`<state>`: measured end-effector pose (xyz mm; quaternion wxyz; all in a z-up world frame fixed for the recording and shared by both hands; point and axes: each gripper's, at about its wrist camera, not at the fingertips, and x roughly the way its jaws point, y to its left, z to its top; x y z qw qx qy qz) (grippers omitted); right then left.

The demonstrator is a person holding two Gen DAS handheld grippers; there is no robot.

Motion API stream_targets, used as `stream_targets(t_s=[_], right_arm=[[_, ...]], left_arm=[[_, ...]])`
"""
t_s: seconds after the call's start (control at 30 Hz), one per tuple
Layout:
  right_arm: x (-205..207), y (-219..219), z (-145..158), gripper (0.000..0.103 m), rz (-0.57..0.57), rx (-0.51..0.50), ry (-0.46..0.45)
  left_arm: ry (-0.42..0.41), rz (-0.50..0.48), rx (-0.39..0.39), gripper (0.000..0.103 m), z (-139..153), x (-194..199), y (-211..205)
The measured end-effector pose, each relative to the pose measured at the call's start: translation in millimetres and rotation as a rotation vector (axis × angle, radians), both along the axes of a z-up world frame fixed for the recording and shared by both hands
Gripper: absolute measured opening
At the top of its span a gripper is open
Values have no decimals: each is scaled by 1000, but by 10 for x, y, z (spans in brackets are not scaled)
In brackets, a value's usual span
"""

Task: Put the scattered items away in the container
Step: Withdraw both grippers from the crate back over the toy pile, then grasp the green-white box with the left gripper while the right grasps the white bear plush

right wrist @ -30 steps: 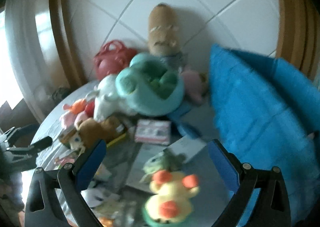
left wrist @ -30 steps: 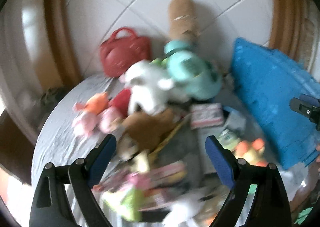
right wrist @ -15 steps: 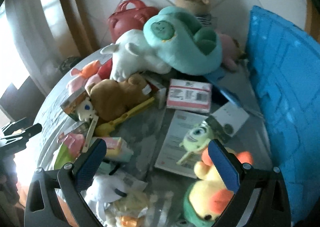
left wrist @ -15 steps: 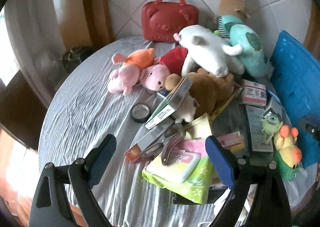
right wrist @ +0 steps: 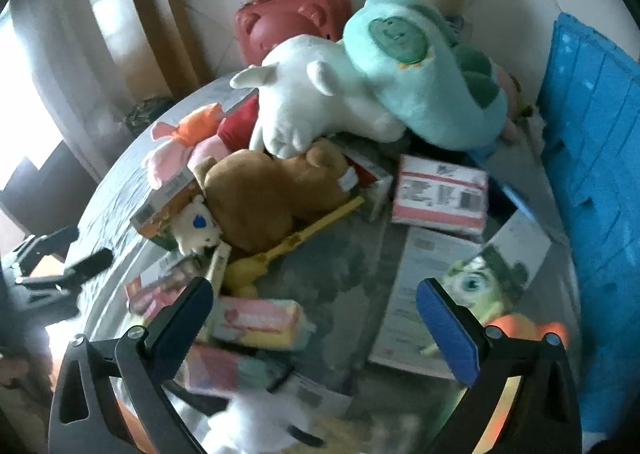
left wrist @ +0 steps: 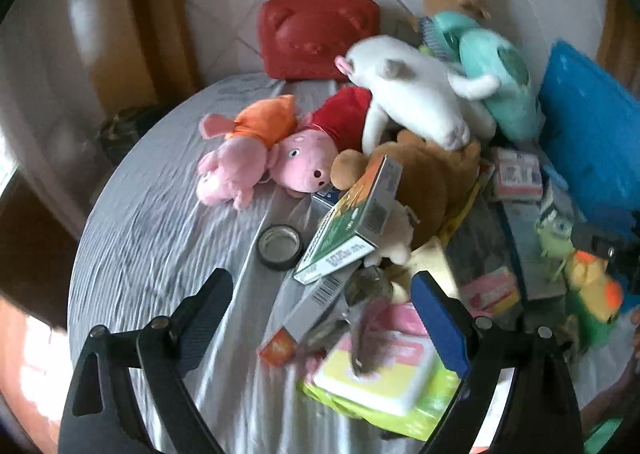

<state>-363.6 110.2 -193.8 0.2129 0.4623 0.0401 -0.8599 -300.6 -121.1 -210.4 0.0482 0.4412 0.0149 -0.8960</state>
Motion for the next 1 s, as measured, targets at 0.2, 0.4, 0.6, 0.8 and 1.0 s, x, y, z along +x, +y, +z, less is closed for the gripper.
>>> stream_targets(t_s=[0.2, 0.4, 0.6, 0.8, 1.0], right_arm=[[-14, -400, -181, 100, -107, -13, -41], [-74, -745, -325, 72, -133, -3, -86], [-246, -1174, -511, 58, -81, -2, -121], [-383, -1389, -610, 77, -91, 26, -126], [-394, -1465, -686, 80, -76, 21, -146]], left_arm=[[-27, -153, -3, 84, -248, -371, -136], [-86, -246, 34, 32, -481, -655, -320], [-97, -250, 59, 21, -530, -737, -512], [-92, -229, 75, 21, -526, -644, -447], [-88, -211, 89, 21, -527, -575, -392]])
